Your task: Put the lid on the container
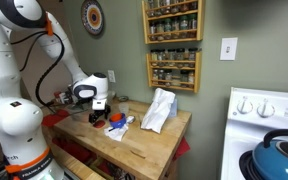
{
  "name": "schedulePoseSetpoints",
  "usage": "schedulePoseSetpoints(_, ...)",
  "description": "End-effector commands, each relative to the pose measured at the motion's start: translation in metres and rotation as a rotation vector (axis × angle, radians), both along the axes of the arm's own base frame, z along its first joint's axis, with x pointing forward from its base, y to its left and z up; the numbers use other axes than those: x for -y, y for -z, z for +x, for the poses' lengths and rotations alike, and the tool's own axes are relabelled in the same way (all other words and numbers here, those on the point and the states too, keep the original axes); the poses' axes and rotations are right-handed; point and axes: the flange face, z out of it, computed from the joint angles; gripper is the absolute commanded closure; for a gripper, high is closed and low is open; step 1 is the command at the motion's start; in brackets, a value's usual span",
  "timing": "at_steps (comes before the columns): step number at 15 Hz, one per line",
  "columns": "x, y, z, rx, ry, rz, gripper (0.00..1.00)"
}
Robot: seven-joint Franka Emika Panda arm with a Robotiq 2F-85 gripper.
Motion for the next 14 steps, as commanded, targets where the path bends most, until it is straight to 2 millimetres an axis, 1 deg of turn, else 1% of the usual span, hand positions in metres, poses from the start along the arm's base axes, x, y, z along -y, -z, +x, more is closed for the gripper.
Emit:
schedulePoseSetpoints(1, -0.001, 0.008, -0.005, 0.010, 0.030, 0.022, 0.18)
schedulePoseSetpoints(3, 0.001, 0.013, -0.007, 0.015, 0.034, 0.026, 0.34)
schedulePoseSetpoints(4, 0.001, 0.015, -0.008, 0.018, 0.029, 0.021, 0.28)
schedulePoseSetpoints(5, 0.002, 0.016, -0.009, 0.025, 0.025, 0.022, 0.12)
schedulePoseSetpoints(7, 0.003, 0.016, -0.009, 0.036, 0.023, 0.021, 0.05)
schedulePoseSetpoints(8, 0.003, 0.017, -0.010, 0.042, 0.021, 0.018, 0.00)
schedulePoseSetpoints(9, 0.003, 0.018, -0.009, 0.048, 0.020, 0.017, 0.17)
schedulePoseSetpoints(10, 0.003, 0.020, -0.009, 0.051, 0.019, 0.017, 0.32)
schedulePoseSetpoints(11, 0.003, 0.020, -0.009, 0.056, 0.019, 0.016, 0.32)
schedulePoseSetpoints(12, 0.003, 0.018, -0.007, 0.063, 0.019, 0.016, 0.38)
schedulePoseSetpoints(13, 0.003, 0.017, -0.007, 0.067, 0.020, 0.016, 0.47)
schedulePoseSetpoints(14, 0.003, 0.015, -0.007, 0.070, 0.019, 0.013, 0.51)
